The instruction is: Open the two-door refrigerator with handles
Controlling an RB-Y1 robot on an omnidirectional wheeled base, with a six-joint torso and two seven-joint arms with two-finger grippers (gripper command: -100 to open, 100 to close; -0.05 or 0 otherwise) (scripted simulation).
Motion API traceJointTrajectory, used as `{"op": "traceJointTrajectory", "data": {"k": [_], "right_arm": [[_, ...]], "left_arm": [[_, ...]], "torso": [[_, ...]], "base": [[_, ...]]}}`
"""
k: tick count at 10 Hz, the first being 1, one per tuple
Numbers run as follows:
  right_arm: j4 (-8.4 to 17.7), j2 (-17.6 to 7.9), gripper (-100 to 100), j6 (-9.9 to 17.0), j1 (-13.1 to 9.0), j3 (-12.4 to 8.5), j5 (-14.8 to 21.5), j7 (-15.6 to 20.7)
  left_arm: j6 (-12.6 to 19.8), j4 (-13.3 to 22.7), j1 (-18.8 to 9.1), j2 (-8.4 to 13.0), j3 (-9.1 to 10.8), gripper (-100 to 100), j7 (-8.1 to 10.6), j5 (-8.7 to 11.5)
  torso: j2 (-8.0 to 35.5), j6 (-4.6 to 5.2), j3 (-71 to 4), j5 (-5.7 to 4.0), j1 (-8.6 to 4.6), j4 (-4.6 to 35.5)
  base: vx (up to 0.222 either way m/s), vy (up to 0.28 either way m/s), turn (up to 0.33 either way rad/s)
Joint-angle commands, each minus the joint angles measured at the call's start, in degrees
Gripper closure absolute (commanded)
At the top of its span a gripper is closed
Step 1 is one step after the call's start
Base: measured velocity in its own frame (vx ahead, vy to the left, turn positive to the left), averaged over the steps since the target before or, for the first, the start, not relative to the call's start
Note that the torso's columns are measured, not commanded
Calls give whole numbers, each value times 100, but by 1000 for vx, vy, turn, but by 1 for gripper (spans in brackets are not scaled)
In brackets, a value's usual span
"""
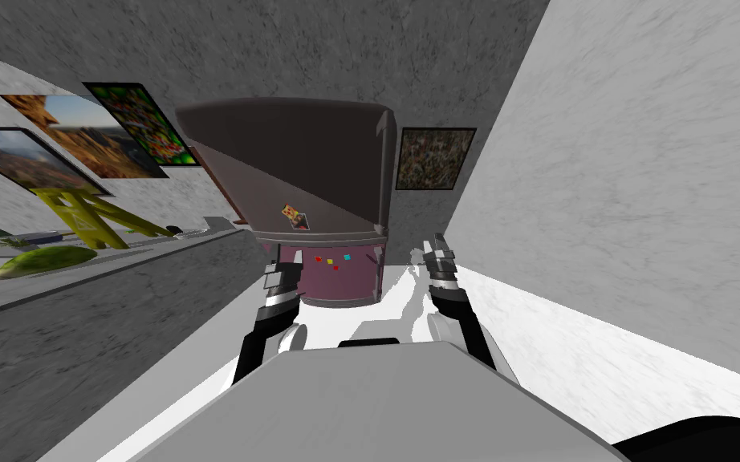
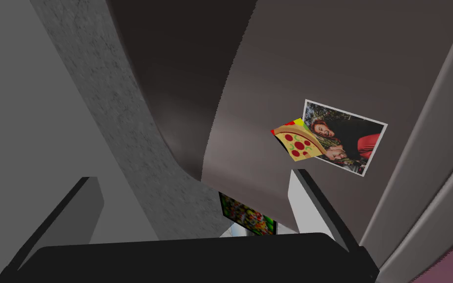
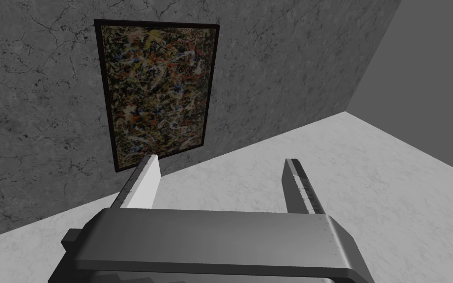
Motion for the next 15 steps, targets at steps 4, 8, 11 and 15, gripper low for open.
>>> {"op": "traceJointTrajectory", "data": {"k": [4, 8, 11, 15], "right_arm": [[-1, 0, 0, 0, 0, 0, 0, 0], [-2, 0, 0, -1, 0, 0, 0, 0], [0, 0, 0, 0, 0, 0, 0, 0], [1, 0, 0, 0, 1, 0, 0, 0]], "left_arm": [[0, -1, 0, 0, 0, 0, 0, 0], [-1, -2, 0, 0, 0, 0, 0, 0], [54, 9, 8, 435, 67, -100, 6, 86], [187, 18, 33, 1063, 229, -100, 28, 302]], "torso": [[1422, 0, -2850, 0, 0, 1424], [3116, 0, -6227, 0, 0, 3114], [4152, 0, -8315, 0, -2, 4148], [4226, 0, -8458, 0, 1, 4228]], "base": [[0, 0, 0], [0, 0, 0], [11, -15, 19], [34, -41, 45]]}}
